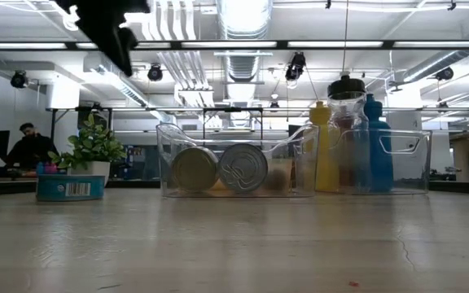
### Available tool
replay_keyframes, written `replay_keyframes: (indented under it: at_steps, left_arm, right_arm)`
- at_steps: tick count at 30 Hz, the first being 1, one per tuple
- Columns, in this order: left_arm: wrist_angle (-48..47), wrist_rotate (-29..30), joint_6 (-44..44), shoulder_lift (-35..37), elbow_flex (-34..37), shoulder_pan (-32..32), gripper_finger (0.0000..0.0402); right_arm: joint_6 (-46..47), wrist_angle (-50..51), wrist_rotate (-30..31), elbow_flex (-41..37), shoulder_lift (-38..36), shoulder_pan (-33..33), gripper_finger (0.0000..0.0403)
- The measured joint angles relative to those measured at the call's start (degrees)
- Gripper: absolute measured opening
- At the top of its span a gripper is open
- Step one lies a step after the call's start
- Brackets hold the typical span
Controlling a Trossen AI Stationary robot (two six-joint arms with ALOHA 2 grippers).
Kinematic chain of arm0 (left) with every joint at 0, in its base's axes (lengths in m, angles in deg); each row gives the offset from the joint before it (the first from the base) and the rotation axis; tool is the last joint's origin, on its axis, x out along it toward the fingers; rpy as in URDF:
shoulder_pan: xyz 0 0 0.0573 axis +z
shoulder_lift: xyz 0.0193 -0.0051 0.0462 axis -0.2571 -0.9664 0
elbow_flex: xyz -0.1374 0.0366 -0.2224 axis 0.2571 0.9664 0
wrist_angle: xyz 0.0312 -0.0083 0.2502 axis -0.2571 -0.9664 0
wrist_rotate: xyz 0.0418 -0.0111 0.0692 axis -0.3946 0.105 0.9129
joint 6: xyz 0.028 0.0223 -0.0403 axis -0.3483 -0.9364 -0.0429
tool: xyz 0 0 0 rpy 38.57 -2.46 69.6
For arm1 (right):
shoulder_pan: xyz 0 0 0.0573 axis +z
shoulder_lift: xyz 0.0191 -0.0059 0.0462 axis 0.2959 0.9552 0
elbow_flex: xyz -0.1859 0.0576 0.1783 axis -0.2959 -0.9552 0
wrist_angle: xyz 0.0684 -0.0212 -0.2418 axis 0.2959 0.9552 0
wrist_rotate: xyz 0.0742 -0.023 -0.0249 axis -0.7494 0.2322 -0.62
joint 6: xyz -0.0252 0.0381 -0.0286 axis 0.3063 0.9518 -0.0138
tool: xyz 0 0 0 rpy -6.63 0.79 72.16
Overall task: Pick & Place Food Item
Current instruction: Put the yellow and blue can into the left transparent bin
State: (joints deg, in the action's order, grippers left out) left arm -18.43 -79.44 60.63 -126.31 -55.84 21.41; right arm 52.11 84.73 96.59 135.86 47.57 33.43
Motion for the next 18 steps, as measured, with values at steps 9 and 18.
replay_keyframes:
  at_steps: [9,18]
  left_arm:
    - [1.20,0.01,10.34,-0.71,12.36,-2.07,0.0180]
    - [10.46,-0.38,12.91,-0.72,22.58,-2.09,0.0157]
  right_arm:
    - [0.00,-0.07,0.00,0.00,0.00,0.01,0.0304]
    - [-0.14,-0.08,0.00,0.00,0.00,-0.01,0.0317]
